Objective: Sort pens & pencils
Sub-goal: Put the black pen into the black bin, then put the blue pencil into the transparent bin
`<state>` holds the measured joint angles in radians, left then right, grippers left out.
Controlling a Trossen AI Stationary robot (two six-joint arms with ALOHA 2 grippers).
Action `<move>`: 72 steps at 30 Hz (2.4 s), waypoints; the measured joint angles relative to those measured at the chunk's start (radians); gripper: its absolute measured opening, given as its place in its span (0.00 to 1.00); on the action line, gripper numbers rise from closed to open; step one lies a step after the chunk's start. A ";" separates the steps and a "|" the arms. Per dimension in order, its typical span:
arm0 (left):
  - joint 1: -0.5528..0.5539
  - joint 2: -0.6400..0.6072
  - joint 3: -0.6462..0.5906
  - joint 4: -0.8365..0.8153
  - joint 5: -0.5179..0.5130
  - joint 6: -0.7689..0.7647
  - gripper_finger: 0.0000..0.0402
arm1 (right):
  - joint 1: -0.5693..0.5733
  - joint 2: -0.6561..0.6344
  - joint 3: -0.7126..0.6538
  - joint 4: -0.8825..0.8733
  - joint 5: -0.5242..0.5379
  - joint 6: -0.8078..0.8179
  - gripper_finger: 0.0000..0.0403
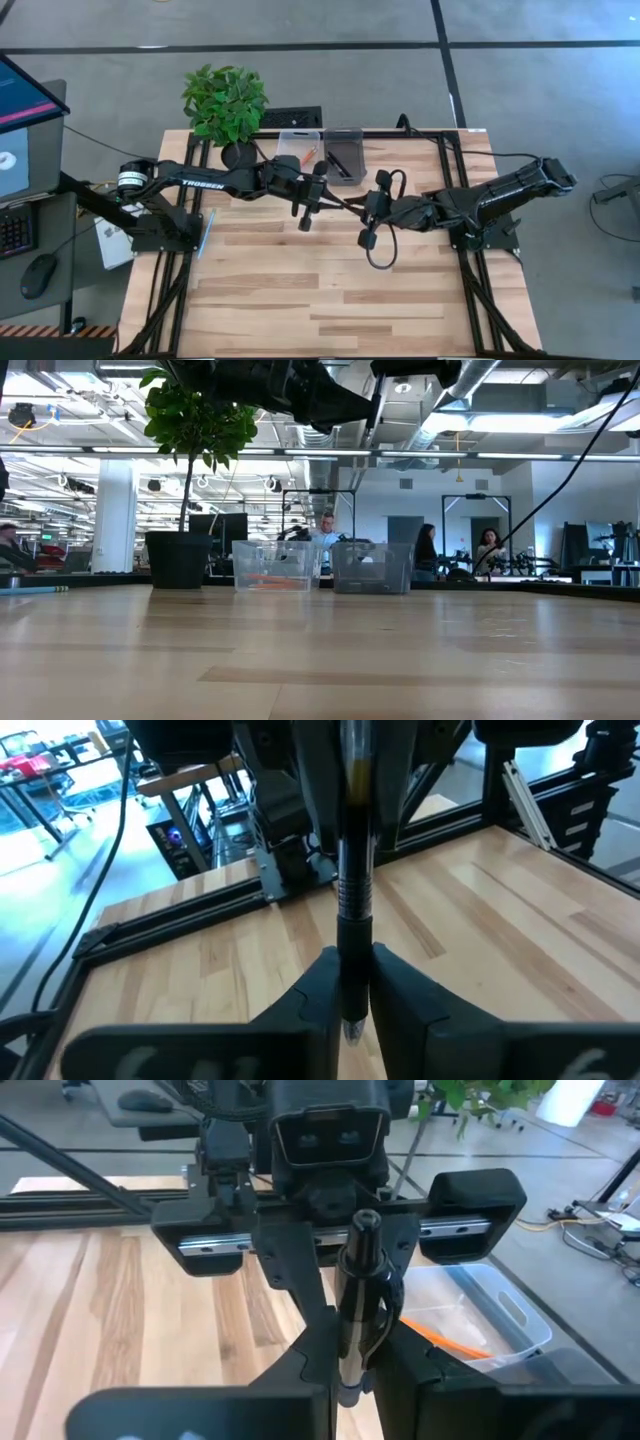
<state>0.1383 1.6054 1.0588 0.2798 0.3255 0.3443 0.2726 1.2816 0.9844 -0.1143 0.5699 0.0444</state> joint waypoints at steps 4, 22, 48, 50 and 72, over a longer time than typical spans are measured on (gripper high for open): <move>0.000 0.000 0.000 0.001 0.000 -0.004 0.14 | 0.000 0.000 0.000 -0.006 0.004 0.000 0.15; -0.006 -0.009 0.002 -0.309 -0.003 -0.027 0.50 | -0.238 0.001 0.000 -0.110 -0.084 -0.001 0.15; -0.104 -0.009 0.000 -0.875 -0.315 -0.216 0.51 | -0.783 0.294 0.115 -0.150 -0.656 -0.019 0.15; -0.103 -0.009 0.000 -0.880 -0.315 -0.225 0.51 | -0.783 0.341 0.169 -0.227 -0.655 -0.025 0.15; -0.105 -0.009 0.000 -0.961 -0.311 -0.236 0.51 | -0.786 0.551 0.363 -0.432 -0.643 0.009 0.31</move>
<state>0.0338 1.5967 1.0588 -0.6810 0.0143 0.1081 -0.5132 1.8325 1.3472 -0.5460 -0.0727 0.0532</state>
